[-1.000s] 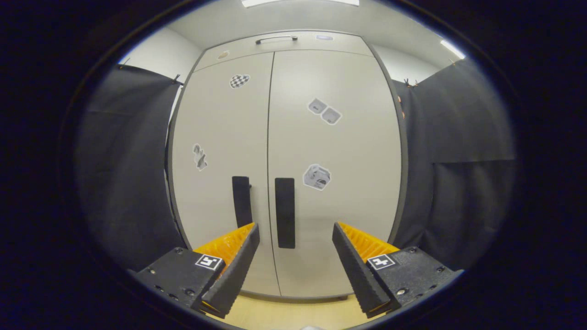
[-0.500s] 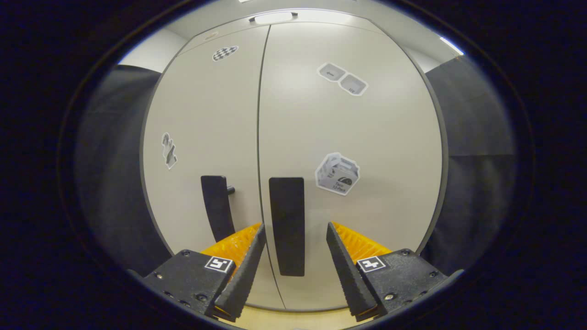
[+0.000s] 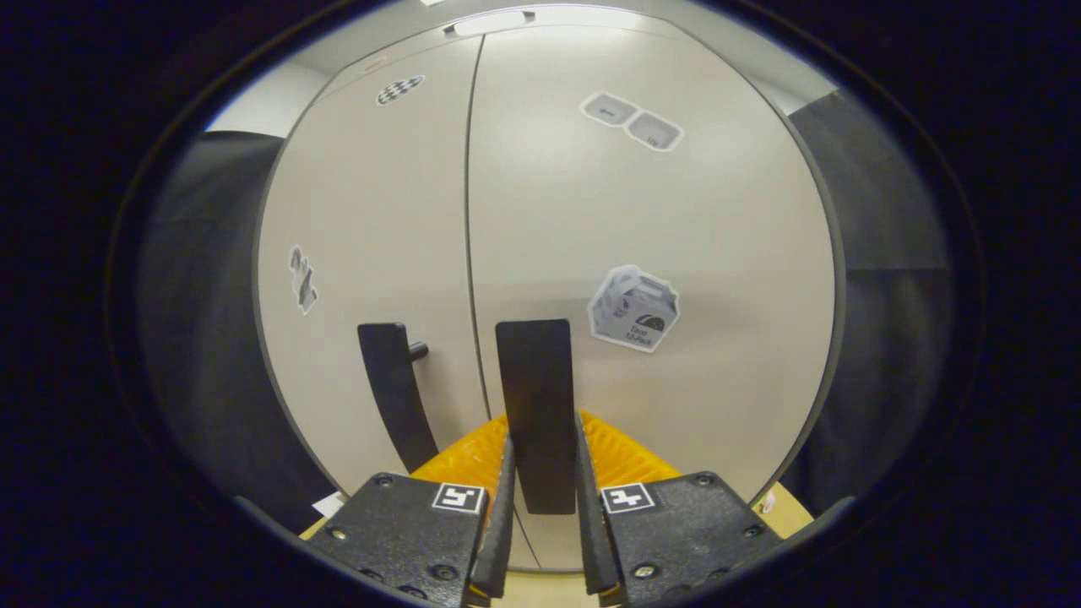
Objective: Open the right door of the double-door shoe cabinet with the right hand, and open the left door with the left hand.
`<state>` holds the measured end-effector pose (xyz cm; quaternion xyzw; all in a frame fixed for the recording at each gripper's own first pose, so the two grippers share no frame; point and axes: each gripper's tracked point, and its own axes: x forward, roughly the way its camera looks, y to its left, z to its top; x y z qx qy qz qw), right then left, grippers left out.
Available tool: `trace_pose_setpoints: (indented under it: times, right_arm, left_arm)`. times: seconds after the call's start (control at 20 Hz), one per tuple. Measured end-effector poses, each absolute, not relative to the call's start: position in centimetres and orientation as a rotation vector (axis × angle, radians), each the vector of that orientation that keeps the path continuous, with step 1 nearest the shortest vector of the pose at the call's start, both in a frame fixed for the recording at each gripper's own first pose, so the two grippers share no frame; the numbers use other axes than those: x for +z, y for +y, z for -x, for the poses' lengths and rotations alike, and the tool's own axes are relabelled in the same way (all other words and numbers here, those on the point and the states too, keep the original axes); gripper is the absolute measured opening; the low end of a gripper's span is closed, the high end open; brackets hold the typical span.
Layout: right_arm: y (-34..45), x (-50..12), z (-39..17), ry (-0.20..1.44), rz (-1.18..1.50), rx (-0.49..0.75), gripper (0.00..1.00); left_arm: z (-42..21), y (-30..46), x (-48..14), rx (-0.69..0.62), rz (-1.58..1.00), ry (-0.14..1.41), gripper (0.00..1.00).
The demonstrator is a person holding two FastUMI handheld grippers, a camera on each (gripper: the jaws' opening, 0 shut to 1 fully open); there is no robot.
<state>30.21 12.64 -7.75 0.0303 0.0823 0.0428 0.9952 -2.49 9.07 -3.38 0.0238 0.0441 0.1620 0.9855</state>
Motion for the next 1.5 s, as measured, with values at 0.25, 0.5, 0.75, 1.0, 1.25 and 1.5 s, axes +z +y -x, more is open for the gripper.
trace_pose_setpoints:
  times: [0.25, 0.5, 0.75, 1.0, 1.25, 1.5]
  right_arm:
    - [12.7, -7.6, -29.4, 0.164, -0.041, 0.08, 0.28]
    - [11.6, -7.6, -25.9, 0.161, -0.037, 0.099, 0.25]
    - [9.9, -7.5, -22.3, 0.151, -0.022, 0.088, 0.23]
    - [8.4, -7.4, -19.7, 0.156, -0.038, 0.077, 0.23]
    - [6.6, -7.2, -17.5, 0.159, -0.029, 0.058, 0.24]
    - [4.0, -7.1, -15.3, 0.159, -0.032, 0.017, 0.23]
  left_arm:
    - [3.5, 9.2, -3.3, 0.306, -0.031, 0.084, 0.96]
    - [4.4, 9.1, -2.9, 0.294, -0.027, 0.072, 0.96]
    - [6.2, 7.6, -3.3, 0.233, -0.004, 0.075, 0.96]
    - [7.0, 6.5, -2.9, 0.181, -0.008, 0.062, 0.96]
    - [7.5, 6.3, -2.6, 0.15, -0.002, 0.055, 0.96]
    - [7.6, 5.2, -2.5, 0.106, 0.03, 0.05, 0.96]
